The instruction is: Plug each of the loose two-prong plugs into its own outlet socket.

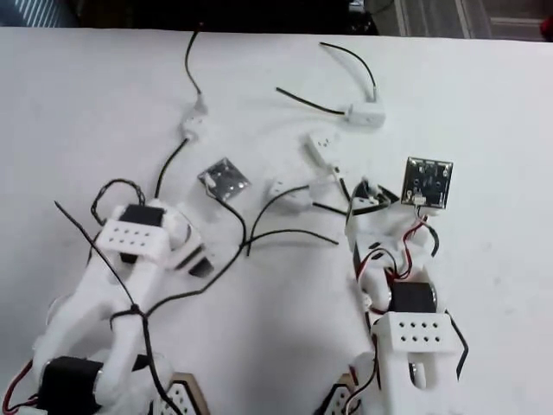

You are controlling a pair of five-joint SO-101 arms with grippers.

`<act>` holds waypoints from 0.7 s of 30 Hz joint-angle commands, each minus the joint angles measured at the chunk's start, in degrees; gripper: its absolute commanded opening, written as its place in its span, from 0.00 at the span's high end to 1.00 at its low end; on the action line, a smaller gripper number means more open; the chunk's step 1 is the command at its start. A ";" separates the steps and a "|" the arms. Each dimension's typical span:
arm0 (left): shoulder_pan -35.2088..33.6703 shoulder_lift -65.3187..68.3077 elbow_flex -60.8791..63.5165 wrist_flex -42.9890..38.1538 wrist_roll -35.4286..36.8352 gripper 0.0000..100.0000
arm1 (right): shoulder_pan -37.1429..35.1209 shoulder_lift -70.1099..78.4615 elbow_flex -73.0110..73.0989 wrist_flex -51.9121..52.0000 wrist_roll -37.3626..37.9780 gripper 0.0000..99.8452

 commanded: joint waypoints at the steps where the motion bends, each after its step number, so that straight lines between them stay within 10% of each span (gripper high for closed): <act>1: 4.79 -1.63 -2.81 5.01 -0.53 0.73 | 0.22 -1.01 -0.44 -1.10 -0.35 0.98; 21: 8.04 20.79 -16.53 10.46 -0.44 0.74 | 0.22 -1.01 -0.44 -1.10 -0.26 0.98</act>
